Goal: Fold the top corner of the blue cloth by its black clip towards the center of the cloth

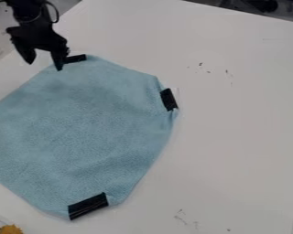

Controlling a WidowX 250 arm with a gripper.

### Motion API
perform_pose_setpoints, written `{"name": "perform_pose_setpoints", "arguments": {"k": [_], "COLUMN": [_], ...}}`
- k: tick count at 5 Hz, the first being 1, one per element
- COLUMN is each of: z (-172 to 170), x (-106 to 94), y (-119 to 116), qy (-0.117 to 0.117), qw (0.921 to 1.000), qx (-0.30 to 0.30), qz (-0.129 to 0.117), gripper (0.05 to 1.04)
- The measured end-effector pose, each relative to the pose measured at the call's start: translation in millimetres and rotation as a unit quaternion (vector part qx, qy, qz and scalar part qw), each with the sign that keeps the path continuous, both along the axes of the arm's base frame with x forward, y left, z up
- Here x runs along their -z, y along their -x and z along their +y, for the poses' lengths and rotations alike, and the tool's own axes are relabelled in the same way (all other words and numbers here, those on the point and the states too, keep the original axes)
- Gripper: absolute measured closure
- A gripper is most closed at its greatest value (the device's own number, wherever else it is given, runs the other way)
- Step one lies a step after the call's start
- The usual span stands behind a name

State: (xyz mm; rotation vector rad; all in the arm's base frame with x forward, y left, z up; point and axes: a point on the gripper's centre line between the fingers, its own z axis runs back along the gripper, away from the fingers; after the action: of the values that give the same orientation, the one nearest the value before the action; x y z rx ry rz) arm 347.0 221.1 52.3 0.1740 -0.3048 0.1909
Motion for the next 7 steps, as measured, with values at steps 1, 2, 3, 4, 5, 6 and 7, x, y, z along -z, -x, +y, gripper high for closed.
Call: {"name": "perform_pose_setpoints", "arguments": {"k": [1, 2, 3, 4, 5, 6, 7], "z": [1, 3, 6, 7, 4, 6, 6], "x": [5.0, 8.0, 10.3, 22.8, 27.5, 32.5, 34.2], "y": [-36, -53, -59, -65, -74, -79, -80], "qy": [-0.002, -0.013, -0.011, -0.013, -0.009, -0.009, -0.007], "qw": [0.9996, 0.9990, 0.9988, 0.9980, 0.9972, 0.9969, 0.9969], "qx": [0.027, 0.044, 0.048, 0.060, 0.071, 0.075, 0.074], "qz": [-0.005, 0.003, 0.006, 0.015, 0.020, 0.022, 0.025], "gripper": [0.083, 0.083, 0.083, 0.083, 0.083, 0.083, 0.135]}}
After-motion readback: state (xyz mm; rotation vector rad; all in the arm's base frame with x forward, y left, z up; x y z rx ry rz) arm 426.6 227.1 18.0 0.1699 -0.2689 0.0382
